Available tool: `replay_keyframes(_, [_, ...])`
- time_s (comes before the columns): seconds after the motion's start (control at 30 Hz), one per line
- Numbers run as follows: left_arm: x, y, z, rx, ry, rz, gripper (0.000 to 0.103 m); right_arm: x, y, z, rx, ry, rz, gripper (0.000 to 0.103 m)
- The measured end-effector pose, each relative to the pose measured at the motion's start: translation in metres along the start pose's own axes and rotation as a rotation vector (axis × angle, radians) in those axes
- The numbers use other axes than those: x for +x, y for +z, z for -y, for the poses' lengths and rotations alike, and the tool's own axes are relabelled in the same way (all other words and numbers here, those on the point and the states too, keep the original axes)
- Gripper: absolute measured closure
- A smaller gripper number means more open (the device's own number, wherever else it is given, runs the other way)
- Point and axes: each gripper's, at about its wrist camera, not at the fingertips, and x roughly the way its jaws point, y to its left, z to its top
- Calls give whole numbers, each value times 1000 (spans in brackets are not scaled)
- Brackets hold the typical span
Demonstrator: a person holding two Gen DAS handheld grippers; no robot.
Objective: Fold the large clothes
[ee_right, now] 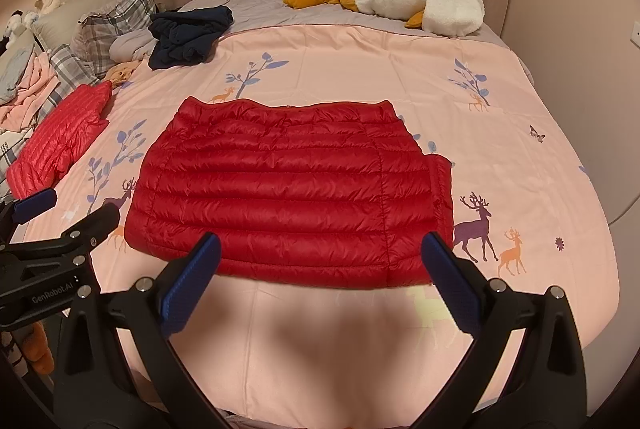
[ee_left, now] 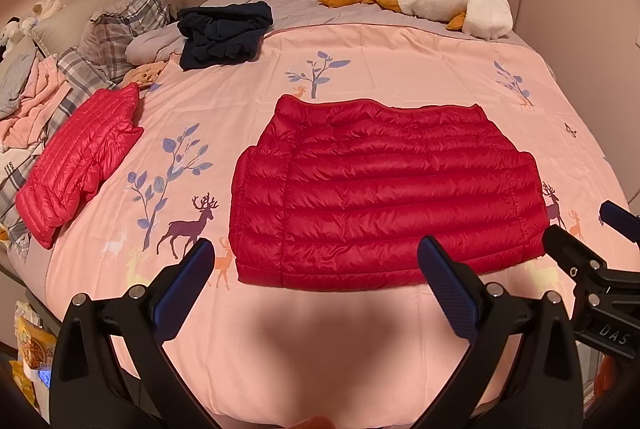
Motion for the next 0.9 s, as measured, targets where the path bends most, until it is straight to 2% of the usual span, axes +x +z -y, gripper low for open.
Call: replay_keyframes(0.9, [-1, 0, 0, 1, 1, 6, 1, -1, 0, 0, -3, 2, 3, 2])
